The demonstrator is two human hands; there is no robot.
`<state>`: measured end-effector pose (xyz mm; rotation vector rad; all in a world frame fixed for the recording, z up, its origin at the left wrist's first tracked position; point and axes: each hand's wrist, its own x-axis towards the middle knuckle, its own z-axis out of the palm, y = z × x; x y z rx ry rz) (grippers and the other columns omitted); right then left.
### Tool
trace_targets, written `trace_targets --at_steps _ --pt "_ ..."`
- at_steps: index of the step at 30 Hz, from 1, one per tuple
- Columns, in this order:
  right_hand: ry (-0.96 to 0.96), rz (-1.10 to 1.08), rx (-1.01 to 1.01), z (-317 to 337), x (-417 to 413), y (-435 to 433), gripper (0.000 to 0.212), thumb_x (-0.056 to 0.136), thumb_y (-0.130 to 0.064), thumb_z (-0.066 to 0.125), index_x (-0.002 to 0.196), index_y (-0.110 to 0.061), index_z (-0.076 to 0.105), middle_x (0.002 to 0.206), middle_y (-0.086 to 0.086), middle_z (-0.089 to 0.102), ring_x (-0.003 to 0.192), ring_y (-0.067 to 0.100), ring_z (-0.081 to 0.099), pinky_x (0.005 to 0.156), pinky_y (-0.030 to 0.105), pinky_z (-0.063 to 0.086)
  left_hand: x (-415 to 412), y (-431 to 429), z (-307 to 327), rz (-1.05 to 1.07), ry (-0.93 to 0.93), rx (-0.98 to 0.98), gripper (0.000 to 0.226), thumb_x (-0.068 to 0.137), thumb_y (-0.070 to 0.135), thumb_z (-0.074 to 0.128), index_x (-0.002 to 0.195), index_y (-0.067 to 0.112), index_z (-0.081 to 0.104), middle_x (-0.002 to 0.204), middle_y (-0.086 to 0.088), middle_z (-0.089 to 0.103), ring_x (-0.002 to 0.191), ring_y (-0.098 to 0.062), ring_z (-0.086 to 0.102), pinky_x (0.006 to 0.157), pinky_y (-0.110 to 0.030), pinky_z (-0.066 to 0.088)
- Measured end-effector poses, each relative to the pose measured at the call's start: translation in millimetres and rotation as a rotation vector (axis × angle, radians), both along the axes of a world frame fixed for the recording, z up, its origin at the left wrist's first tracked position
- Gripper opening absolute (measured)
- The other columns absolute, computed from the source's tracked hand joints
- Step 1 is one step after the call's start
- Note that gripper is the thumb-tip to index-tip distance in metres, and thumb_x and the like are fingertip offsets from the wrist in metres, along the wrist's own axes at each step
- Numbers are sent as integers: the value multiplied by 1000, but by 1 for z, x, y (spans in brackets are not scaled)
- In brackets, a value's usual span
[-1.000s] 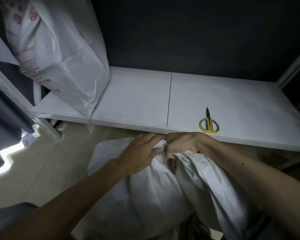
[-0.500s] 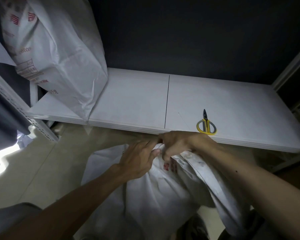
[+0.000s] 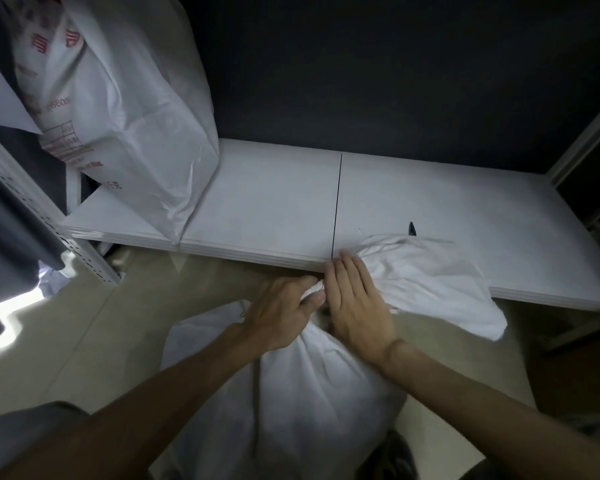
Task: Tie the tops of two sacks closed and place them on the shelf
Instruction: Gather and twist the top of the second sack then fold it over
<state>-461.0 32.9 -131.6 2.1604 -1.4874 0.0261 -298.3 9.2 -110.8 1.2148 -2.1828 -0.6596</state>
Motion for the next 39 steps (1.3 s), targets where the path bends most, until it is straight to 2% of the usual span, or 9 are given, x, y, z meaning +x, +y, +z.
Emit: trace_targets --at_steps 4,7,12,14,18,22,30,36,39 --pt "-144 225 -151 11 -10 -20 23 82 -3 50 101 4 60 88 17 64 92 35 63 104 45 39 -4 4 3 -25 61 -18 44 86 50 40 80 11 58 69 6 57 69 -25 58 63 -37 46" --pt "-205 314 -144 22 -13 -28 11 82 0 51 80 -4 60 67 9 58 63 27 57 81 36 44 -5 4 6 -32 60 -27 39 88 49 42 78 14 56 69 6 55 69 -24 57 63 -38 47" --pt "-114 226 190 48 -12 -33 27 59 -21 63 80 -7 55 52 4 56 44 23 52 62 30 43 2 -2 1 -111 16 74 37 93 34 58 125 15 61 119 0 68 109 -15 61 93 -31 48" --pt "-113 171 298 62 -10 -31 38 57 -20 67 89 -6 55 57 6 60 49 25 55 64 30 46 3 -2 0 -80 45 148 38 92 31 65 126 18 60 120 5 67 109 -10 60 93 -28 48" --pt "-239 54 433 68 -13 -26 43 77 -19 58 117 -10 43 88 9 69 82 32 63 71 34 42 9 -2 -2 77 -14 244 34 79 44 64 91 12 63 84 -1 68 80 -19 64 72 -42 52" --pt "-398 -29 652 70 -12 -25 42 76 -16 56 117 -14 45 101 8 67 97 32 61 78 35 44 4 3 -10 30 -115 34 21 89 26 63 89 6 57 85 -8 65 79 -26 60 69 -38 45" --pt "-441 -113 733 66 -20 -28 35 76 -16 57 111 -16 56 108 10 66 104 31 60 78 32 43 -9 -9 -20 -39 -295 -322 30 64 9 85 78 9 58 65 -5 61 57 -24 59 61 -29 46" --pt "-420 -113 708 62 -31 -31 44 77 -48 67 108 -18 58 102 6 67 100 26 60 80 34 42 -17 -14 -16 -58 -283 -177 20 90 21 65 99 4 59 94 -10 67 83 -29 62 74 -29 38" --pt "-437 -165 786 62 -34 -32 42 74 -49 71 101 -18 62 91 1 67 89 23 61 74 33 47 -20 -14 -12 -93 -212 -46 20 91 26 64 96 8 57 92 -5 65 83 -26 61 71 -35 44"
